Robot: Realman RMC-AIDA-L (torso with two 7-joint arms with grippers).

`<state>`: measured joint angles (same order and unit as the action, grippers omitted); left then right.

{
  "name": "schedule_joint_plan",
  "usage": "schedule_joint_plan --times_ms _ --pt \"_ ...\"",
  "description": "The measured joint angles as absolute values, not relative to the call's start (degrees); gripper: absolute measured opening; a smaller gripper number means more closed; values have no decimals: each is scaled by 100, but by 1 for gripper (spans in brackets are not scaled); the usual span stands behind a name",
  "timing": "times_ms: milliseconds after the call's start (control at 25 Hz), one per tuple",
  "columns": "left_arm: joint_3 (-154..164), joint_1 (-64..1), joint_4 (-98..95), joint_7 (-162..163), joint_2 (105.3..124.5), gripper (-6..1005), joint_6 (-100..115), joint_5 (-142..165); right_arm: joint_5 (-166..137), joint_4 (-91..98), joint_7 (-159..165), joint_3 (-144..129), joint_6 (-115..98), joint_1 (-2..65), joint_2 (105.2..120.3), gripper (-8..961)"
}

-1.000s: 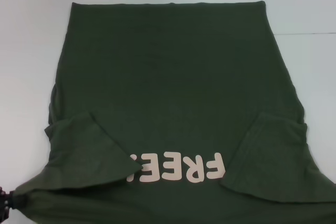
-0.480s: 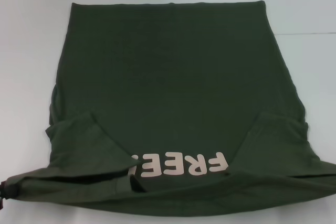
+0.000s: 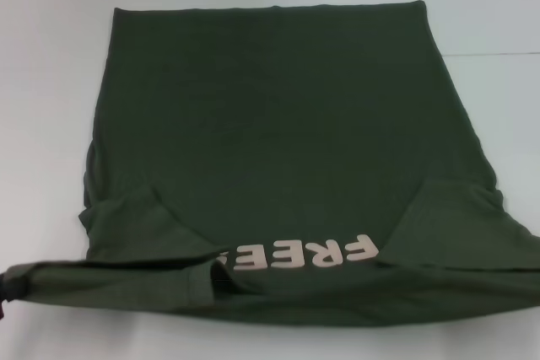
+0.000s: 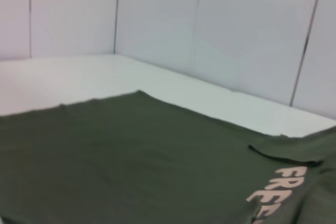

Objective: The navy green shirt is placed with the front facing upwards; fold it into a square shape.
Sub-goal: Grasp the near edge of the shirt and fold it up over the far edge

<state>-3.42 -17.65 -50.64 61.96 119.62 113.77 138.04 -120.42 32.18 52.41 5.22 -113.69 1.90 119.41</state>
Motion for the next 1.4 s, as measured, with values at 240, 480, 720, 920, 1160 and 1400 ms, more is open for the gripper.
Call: schedule_joint_plan --times_ms 240,480,720,920,1160,1400 --pt "-350 -1748 -4863 5926 11991 27 11344 13422 -11984 3048 5099 667 -11378 318 11948 29" --pt "-331 -1837 -4288 5648 12008 28 10787 13144 -11926 2791 4974 749 -11321 700 11956 30" --pt "-338 -1937 -3923 5670 11961 28 10191 13139 -11918 2786 5375 1207 -11063 940 11908 30" --pt "-351 -2030 -3695 5653 11956 28 9878 13028 -11915 2757 5783 1306 -10535 1167 11849 29" --pt "-317 -2322 -3375 5609 11976 28 9182 12851 -11949 2742 6084 1145 -9742 1650 11895 30" --pt "-304 -2700 -3082 5477 11966 28 8384 12757 -11951 2733 6469 910 -8840 2126 11889 29"
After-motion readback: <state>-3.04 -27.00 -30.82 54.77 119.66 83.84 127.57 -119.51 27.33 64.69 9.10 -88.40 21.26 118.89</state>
